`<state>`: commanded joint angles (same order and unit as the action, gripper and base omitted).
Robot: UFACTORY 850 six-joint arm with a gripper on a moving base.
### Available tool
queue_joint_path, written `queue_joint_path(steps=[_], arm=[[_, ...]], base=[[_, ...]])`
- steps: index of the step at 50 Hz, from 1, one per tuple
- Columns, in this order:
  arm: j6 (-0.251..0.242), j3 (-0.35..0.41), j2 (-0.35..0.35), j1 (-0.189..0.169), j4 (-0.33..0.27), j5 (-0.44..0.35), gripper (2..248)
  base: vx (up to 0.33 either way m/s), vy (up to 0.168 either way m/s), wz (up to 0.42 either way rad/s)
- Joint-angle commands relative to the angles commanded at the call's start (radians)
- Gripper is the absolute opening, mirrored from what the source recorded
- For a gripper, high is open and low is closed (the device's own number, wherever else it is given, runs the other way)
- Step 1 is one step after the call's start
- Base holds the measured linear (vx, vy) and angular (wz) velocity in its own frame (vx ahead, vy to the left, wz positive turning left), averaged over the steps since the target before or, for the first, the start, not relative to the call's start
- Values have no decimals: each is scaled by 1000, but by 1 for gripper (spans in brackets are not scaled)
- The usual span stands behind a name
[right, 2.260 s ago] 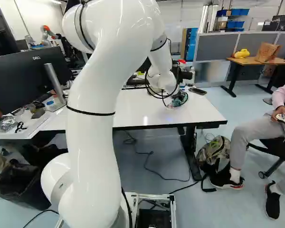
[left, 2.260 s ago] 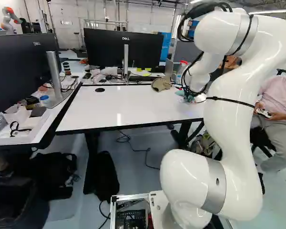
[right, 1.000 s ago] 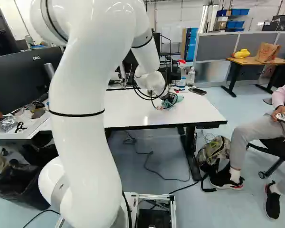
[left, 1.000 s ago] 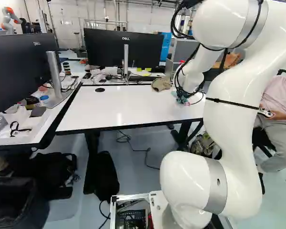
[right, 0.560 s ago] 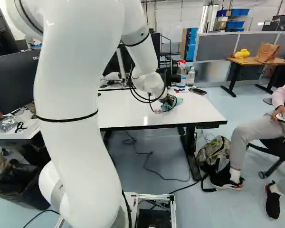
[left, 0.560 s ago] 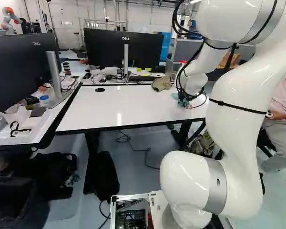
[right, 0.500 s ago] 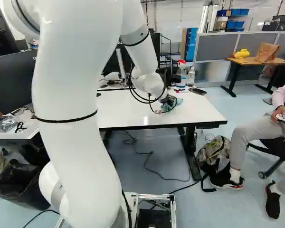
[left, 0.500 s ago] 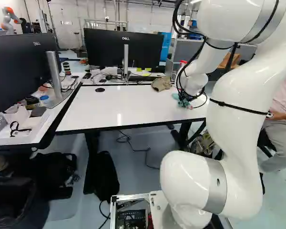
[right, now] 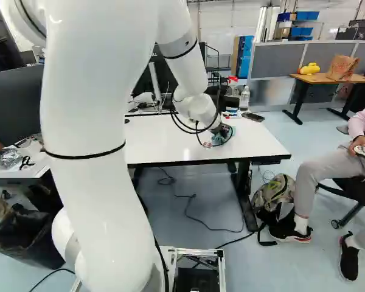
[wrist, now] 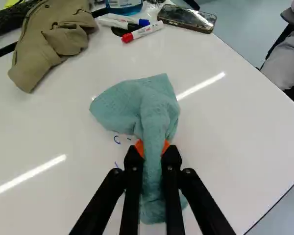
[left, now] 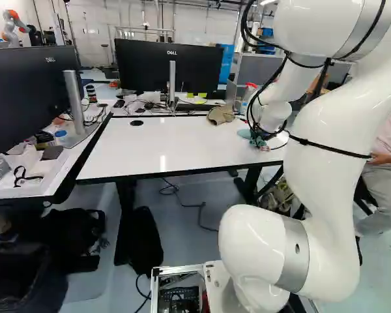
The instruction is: Clean the table with the green towel
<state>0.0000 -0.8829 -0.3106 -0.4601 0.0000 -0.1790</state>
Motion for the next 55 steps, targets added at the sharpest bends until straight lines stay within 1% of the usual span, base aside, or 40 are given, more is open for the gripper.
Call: queue_joint_path(steps=[33,44,50,55], arm=[[0,-178,-141,18,0,0,50],[0,-233,-183,31,0,0,50],[0,-252,-197,43,0,0,50],[0,-250,-196,54,0,0,50]], base=[[0,0,0],[0,0,0],[0,0,0],[0,0,0]])
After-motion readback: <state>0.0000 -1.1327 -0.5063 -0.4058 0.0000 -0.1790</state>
